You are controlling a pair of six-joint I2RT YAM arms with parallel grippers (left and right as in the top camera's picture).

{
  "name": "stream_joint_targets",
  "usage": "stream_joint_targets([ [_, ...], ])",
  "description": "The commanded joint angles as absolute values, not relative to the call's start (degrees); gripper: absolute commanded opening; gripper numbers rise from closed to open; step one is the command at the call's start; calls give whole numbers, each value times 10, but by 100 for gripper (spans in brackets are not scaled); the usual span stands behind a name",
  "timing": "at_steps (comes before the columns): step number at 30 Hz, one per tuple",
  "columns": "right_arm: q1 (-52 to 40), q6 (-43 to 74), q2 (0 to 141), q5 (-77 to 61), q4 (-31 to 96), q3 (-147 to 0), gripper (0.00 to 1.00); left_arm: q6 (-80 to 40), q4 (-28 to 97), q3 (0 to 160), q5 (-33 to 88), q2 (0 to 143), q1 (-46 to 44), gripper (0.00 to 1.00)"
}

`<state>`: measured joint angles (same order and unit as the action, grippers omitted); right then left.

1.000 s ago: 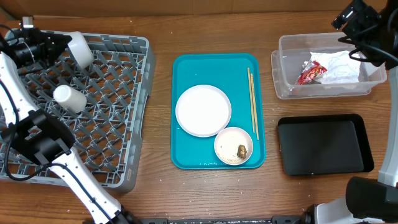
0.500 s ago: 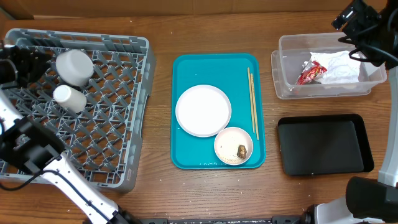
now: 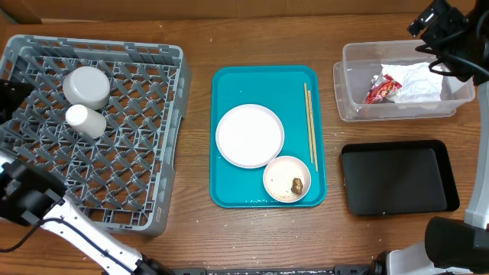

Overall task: Sort waste into correct bins and load items into the dishwasher
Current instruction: 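Lower the bowl upright into the rack slots with the left gripper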

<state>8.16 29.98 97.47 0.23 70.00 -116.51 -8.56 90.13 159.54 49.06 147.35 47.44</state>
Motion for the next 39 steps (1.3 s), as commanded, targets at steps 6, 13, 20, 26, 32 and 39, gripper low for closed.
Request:
stream_joint_targets([
  [6, 81, 300, 974, 4, 698, -1171, 100, -42, 924, 1602, 301, 1471, 324, 4],
  [13, 81, 300, 974, 4, 698, -1171, 100, -112, 902, 1599, 122, 1471, 291, 4],
  [20, 81, 300, 974, 4, 698, -1171, 100, -144, 888, 1598, 23, 1471, 307, 4],
  [26, 81, 300, 974, 4, 698, -1171, 100, -158, 884, 1599, 35, 1471, 331, 4],
  [32, 81, 300, 974, 4, 698, -1171, 100, -71, 876, 1632, 298, 1471, 345, 4],
  [39, 81, 300, 974, 4, 698, -1171, 100, 22, 882, 1660, 294, 1472, 289, 4],
])
